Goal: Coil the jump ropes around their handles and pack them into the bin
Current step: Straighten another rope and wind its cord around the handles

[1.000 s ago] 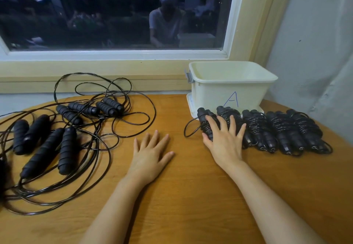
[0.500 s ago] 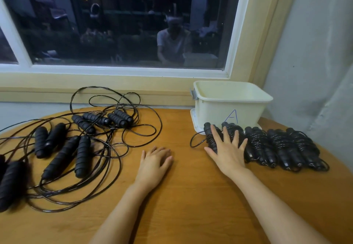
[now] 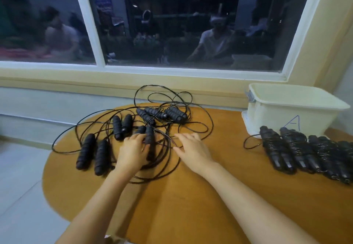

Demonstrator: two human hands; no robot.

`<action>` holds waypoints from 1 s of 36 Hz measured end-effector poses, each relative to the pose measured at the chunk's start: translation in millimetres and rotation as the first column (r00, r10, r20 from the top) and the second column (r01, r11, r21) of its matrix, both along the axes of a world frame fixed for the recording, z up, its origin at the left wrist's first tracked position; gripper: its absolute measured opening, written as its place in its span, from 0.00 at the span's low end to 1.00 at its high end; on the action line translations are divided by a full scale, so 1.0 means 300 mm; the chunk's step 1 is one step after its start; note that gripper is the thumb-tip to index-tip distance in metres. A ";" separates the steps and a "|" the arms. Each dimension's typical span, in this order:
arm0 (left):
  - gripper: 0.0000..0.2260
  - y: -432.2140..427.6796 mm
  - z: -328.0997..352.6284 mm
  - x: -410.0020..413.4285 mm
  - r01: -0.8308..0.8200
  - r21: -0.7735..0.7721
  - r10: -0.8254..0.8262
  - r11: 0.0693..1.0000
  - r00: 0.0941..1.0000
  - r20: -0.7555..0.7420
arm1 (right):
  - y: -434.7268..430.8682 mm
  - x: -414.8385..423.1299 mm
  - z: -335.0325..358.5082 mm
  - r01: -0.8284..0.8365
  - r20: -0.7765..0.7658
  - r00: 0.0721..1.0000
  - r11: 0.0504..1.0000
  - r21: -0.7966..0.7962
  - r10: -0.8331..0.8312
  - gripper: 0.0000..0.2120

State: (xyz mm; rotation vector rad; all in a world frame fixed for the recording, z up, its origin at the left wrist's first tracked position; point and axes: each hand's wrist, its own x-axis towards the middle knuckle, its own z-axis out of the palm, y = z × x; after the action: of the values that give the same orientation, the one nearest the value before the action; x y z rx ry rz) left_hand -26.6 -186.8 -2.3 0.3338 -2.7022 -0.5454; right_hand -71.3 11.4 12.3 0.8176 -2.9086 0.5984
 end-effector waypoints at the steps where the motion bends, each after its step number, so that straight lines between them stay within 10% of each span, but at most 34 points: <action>1: 0.21 -0.033 -0.007 -0.007 -0.020 0.019 0.019 1.000 0.999 0.029 | -0.042 -0.004 -0.006 -0.013 0.013 1.000 1.000 -0.001 0.013 0.23; 14: 0.29 -0.173 -0.027 -0.104 -0.066 -0.012 0.067 0.998 0.969 0.240 | -0.341 -0.095 -0.065 0.054 0.278 0.959 0.999 -0.009 -0.049 0.32; 17: 0.30 -0.181 -0.007 -0.118 -0.082 0.219 0.031 0.972 0.973 0.229 | -0.352 -0.098 -0.059 0.069 0.310 0.950 0.994 -0.087 -0.038 0.34; 22: 0.22 -0.149 0.033 -0.086 -0.140 0.767 -0.058 0.626 0.973 0.225 | -0.311 -0.108 -0.050 0.277 0.600 0.799 0.859 -0.431 0.043 0.29; 28: 0.13 0.022 0.102 -0.013 -0.091 0.974 -0.163 0.206 0.979 0.126 | -0.152 -0.025 -0.033 0.326 0.632 0.754 0.733 -0.597 0.179 0.24; 36: 0.30 0.206 0.058 0.055 -0.065 0.939 -0.307 0.337 0.935 0.175 | 0.238 0.097 -0.027 0.095 0.455 0.875 0.863 -0.497 0.166 0.19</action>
State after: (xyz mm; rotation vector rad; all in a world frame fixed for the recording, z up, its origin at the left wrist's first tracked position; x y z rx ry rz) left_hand -9.9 -124.9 15.1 0.5267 -2.3225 -2.3243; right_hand -42.1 82.9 4.1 0.7229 -2.8779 1.7108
